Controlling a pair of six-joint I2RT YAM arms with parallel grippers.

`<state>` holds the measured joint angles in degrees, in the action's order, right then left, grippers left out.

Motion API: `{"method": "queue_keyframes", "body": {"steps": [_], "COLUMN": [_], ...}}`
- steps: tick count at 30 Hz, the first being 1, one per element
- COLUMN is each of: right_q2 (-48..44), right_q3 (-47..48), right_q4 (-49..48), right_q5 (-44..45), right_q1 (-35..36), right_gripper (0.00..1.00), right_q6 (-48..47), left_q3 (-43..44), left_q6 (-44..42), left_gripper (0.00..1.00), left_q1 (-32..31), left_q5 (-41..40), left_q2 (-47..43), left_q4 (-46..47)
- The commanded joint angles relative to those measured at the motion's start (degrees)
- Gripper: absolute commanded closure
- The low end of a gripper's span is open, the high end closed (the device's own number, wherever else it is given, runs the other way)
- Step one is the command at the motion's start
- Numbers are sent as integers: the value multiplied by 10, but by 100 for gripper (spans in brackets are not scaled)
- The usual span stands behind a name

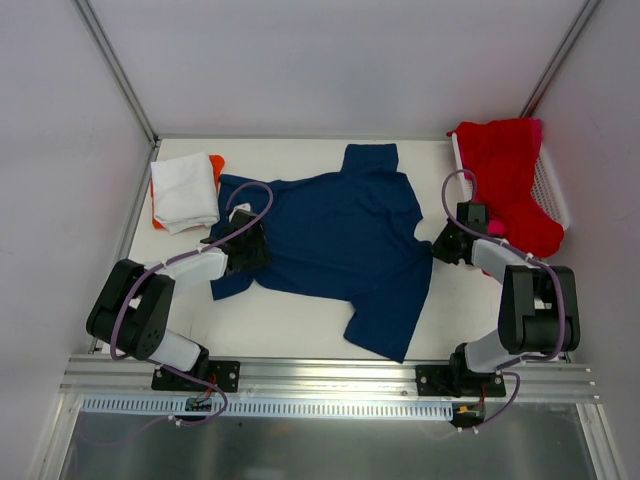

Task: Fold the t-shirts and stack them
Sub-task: Flatten the tshirt out

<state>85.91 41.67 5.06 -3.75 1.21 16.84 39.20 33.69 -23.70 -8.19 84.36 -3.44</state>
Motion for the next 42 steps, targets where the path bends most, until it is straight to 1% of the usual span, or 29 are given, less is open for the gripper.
{"method": "queue_keyframes", "body": {"steps": [1,2,3,4,5,6,7,8,10,11,12,13,14,15,16,18,19,20,22,25,26,27,28,29,30,33,36,39,42], "right_q2": [1,-3,-13,-21,-29,-40,-63,-76,-118,-134,-151,-189,-209,-230,-269,-302,-314,-332,-340,-320,-287,-267,-244,-195,-171,-89,-17,23,34], "right_q3": [31,32,32,32,33,32,32,32,37,38,39,41,42,42,43,44,43,39,32,11,-1,-5,-9,-11,-9,-22,-45,-75,-107], "right_q4": [-3,-3,0,4,16,22,31,39,72,92,101,111,126,130,133,144,144,139,127,51,29,10,-33,-44,-47,-121,-161,-211,-227], "right_q5": [-9,-11,-12,-8,-5,0,10,16,28,30,30,28,26,23,20,22,26,28,34,33,28,3,-14,-25,-38,-55,-73,-86,-86], "right_q1": [-9,-9,-9,-9,-9,-9,-9,-9,-9,-9,-9,-7,2,11,35,69,111,134,202,271,279,283,286,285,285,286,284,285,285], "right_gripper": [82,78,60,51,20,4,0,1,0,1,1,1,1,1,1,0,1,1,1,0,2,9,36,62,99,100,99,99,99], "right_q6": [-3,-3,-3,-3,-4,-7,-9,-12,-21,-22,-20,-17,-14,-3,3,28,40,49,83,110,115,119,128,131,134,144,159,174,185], "left_q3": [-12,-13,-13,-13,-12,-12,-12,-12,-12,-12,-13,-13,-13,-12,-12,-6,-5,0,7,18,17,15,13,13,12,3,-17,-33,-52], "left_q6": [-1,-1,-1,-2,-2,-3,-3,-4,-11,-18,-20,-22,-25,-28,-29,-32,-32,-32,-32,-52,-59,-64,-77,-81,-84,-72,-48,-17,13], "left_gripper": [57,57,57,57,57,56,54,50,35,19,14,4,1,1,1,1,1,1,1,1,1,1,1,1,1,1,1,1,1], "left_q1": [-10,-10,-10,-10,-10,-11,-12,-13,-17,-24,-27,-33,-37,-45,-49,-52,-53,-53,-53,-53,-53,-53,-52,-53,-52,-53,-52,-52,-53], "left_q5": [12,14,13,14,12,12,12,13,19,19,19,22,24,33,39,52,71,80,119,140,123,101,50,31,19,0,-17,-22,-16], "left_q2": [27,27,27,27,27,27,26,23,2,-10,-25,-65,-91,-115,-164,-209,-246,-264,-298,-325,-328,-327,-322,-313,-289,-237,-180,-138,-115], "left_q4": [-57,-56,-56,-56,-56,-56,-56,-56,-54,-53,-53,-54,-55,-55,-55,-56,-60,-62,-74,-84,-88,-90,-96,-97,-98,-97,-90,-83,-81]}}
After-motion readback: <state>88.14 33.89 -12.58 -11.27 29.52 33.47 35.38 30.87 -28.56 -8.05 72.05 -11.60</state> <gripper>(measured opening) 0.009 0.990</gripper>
